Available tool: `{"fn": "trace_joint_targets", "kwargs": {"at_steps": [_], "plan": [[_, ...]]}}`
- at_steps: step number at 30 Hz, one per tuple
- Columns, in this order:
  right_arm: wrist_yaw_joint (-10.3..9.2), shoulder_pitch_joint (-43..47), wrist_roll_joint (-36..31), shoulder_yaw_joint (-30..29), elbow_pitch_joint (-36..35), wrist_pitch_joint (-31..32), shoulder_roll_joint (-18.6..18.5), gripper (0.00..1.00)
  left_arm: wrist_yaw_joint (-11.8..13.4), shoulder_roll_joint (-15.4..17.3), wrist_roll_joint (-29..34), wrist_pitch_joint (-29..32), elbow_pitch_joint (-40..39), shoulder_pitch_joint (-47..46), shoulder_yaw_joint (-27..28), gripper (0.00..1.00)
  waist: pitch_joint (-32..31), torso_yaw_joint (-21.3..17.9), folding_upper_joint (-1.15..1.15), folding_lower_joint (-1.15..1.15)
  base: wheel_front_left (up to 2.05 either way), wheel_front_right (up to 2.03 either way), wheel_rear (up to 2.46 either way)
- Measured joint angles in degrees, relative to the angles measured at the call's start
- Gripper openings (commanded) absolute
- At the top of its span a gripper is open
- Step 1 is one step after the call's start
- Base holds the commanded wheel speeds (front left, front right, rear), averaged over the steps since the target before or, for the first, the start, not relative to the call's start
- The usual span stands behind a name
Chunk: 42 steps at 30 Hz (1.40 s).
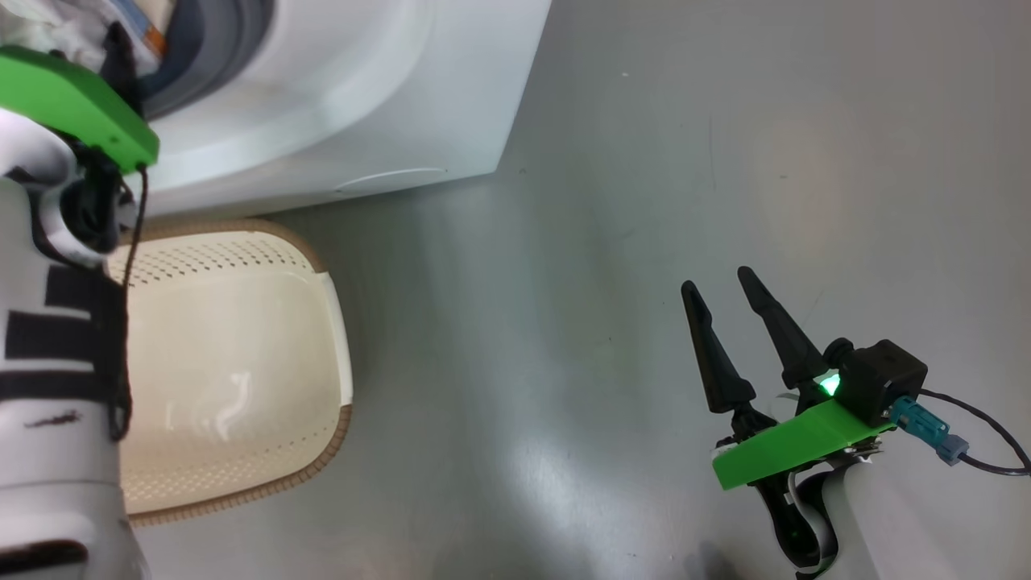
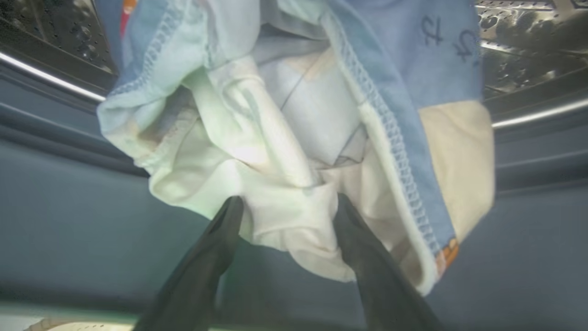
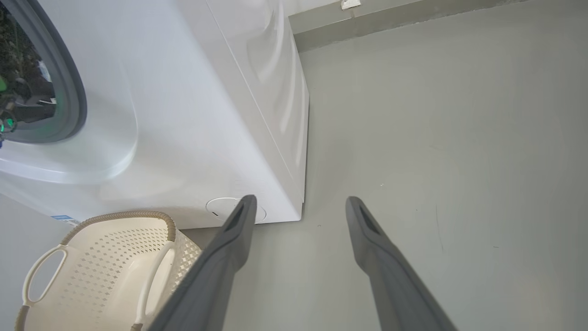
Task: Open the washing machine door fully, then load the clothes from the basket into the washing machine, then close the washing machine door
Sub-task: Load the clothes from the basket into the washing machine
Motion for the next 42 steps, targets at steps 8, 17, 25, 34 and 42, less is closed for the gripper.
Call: {"fn": "trace_joint_targets", "kwargs": {"at_steps": [8,17,25,34,42], "plan": [[0.00,-0.2,0.0,-0.1,-0.1,0.0,0.2,1.00,1.1,0.8,-0.5,-0.2,5.1,-4.5,0.3,0.00,1.6,-0.4,0.00,0.00,0.00,0.00,0.00],[0.00,-1.0,0.0,-0.3,-0.3,0.0,0.2,1.00,0.1,1.5,2.0,-10.8,6.1,-5.4,-2.1,0.00,1.7,0.2,0.00,0.00,0.00,0.00,0.00],[0.00,-1.0,0.0,-0.3,-0.3,0.0,0.2,1.00,-1.7,3.1,2.7,-19.9,6.4,-8.6,-2.9,0.00,1.9,0.2,0.00,0.00,0.00,0.00,0.00],[0.00,-1.0,0.0,-0.3,-0.8,0.0,0.1,1.00,-2.5,5.4,5.1,-25.7,8.7,-12.8,-5.0,0.00,3.4,-0.1,0.00,0.00,0.00,0.00,0.00],[0.00,-1.0,0.0,-0.3,-1.1,0.0,0.1,1.00,-2.5,7.3,7.7,-27.0,9.8,-17.9,-7.1,0.00,6.3,-0.4,0.00,0.00,0.00,0.00,0.00]]}}
